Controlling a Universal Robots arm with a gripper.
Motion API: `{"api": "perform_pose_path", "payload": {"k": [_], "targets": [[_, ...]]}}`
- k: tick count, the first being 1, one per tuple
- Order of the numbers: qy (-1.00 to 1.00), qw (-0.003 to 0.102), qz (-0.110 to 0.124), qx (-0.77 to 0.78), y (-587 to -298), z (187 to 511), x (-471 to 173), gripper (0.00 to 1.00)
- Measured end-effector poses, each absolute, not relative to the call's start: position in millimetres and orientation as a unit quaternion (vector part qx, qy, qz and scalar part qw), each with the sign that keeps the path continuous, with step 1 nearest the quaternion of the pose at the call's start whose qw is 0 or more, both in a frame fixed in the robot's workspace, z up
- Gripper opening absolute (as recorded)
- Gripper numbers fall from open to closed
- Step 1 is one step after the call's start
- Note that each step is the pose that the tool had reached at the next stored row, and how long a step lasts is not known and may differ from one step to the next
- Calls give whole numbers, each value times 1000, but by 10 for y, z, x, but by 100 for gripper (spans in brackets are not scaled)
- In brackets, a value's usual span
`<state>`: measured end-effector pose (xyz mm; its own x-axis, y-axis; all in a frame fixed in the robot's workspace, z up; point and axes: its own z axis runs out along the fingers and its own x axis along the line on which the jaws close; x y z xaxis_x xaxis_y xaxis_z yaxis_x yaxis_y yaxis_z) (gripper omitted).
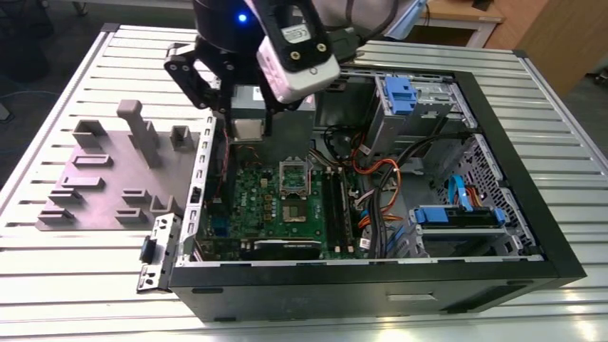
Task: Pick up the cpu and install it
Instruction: 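Pick up the cpu and move it towards the insertion slot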
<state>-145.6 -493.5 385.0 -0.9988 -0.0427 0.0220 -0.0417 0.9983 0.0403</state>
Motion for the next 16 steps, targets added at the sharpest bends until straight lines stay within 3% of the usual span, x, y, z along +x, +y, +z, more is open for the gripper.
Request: {"api": "perform_pose_path", "payload": {"k": [16], "targets": [[-1000, 11, -20, 21, -4909, 3827, -848, 45]]}}
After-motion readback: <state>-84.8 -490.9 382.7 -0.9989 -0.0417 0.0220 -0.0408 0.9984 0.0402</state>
